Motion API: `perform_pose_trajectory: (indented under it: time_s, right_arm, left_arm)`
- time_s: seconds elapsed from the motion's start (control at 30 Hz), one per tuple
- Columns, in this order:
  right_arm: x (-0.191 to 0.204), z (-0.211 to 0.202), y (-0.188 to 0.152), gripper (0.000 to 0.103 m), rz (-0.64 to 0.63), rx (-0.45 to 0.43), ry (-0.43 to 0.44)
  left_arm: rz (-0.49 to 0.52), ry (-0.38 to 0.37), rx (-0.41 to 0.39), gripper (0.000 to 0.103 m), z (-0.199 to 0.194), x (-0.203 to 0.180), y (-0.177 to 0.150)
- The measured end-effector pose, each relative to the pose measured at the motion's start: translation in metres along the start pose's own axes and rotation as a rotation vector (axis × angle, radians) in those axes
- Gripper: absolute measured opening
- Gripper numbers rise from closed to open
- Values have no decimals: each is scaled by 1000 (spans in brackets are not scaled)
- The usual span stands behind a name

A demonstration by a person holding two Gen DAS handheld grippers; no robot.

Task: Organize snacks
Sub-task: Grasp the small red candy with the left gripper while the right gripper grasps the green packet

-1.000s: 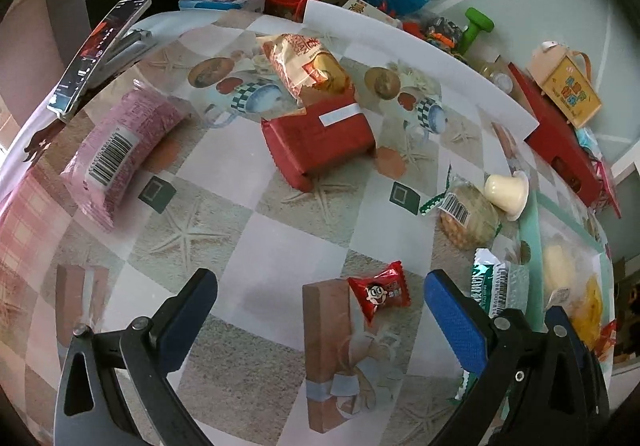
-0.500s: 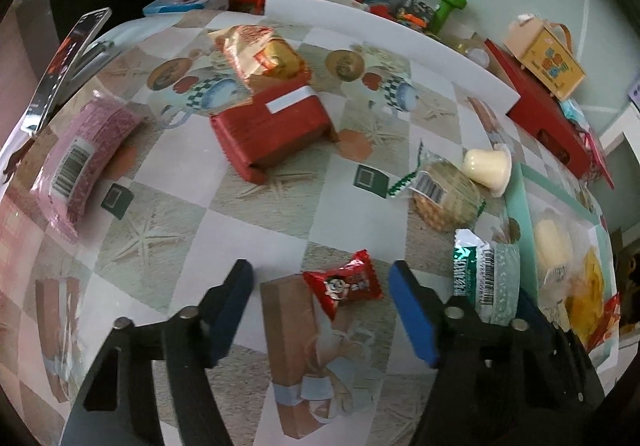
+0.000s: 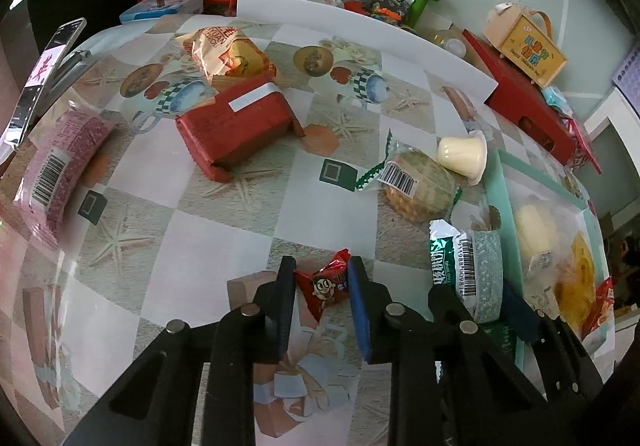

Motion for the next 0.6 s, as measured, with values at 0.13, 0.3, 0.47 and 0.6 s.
perform_pose_trajectory:
  time_s: [0.13, 0.3, 0.47, 0.6]
  right_arm:
    - [-4, -9, 6, 52, 21, -32, 6]
    - [-11, -20, 14, 52, 57, -66, 15]
    - [-18, -30, 21, 52, 87, -98, 23]
    - [-21, -32, 22, 52, 99, -102, 28]
  left_arm:
    - [-5, -4, -19, 23, -6, 0, 3]
    - [-2, -8, -51, 23, -17, -3, 9]
    - [-5, -21, -96, 23, -33, -6, 16]
    - [-4, -25, -123, 23, -42, -9, 19]
Point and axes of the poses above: each gripper's, at about its wrist camera, not at the fingertips, and z roughly the way its jaws point, x to its left, y to its top, the point moved 9 cm from there along z, roughly the way its jaws point, and after that the axes turned 11 degrees about -y, right-handed, at the moved point
